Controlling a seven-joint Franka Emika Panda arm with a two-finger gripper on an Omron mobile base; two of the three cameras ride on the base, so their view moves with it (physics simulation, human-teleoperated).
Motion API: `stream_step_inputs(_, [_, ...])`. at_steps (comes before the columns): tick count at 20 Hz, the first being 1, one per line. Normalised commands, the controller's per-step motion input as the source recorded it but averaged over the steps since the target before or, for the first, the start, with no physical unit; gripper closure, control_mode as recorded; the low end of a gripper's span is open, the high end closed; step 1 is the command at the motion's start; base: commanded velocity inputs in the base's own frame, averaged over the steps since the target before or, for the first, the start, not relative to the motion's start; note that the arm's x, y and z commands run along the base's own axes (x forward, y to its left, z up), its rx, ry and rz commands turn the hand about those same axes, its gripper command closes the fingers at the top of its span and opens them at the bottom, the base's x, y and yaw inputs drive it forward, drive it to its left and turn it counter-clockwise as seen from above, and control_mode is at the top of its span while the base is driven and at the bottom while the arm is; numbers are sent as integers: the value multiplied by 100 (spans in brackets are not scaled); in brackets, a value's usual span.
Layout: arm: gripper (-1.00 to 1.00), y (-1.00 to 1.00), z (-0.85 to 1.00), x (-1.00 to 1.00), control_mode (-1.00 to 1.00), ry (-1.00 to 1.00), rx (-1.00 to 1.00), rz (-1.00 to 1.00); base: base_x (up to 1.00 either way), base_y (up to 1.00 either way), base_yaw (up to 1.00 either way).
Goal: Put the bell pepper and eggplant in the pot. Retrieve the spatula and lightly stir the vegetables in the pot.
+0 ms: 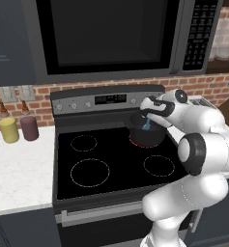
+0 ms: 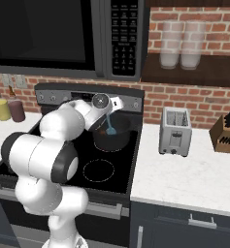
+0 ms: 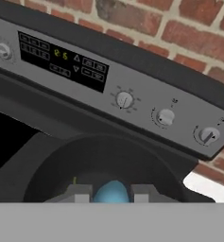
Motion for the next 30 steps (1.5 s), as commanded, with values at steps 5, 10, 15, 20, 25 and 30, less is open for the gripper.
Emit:
stream_step_inputs(5, [100,0,-2,24,-100,-10,-2,0,0,0,0])
stream_step_inputs(10, [100,0,13,14,-100,-15,-4,0,0,0,0])
stream_step_inputs(15, [100,-10,16,-37,-100,-5,-3,0,0,0,0])
stream_step_inputs(20, [100,-11,23,-52,-100,2,0,0,0,0,0])
stream_step_inputs(25, [100,-2,72,-3,-100,11,0,0,0,0,0])
stream_step_inputs(30, [100,-1,83,0,-100,22,0,0,0,0,0])
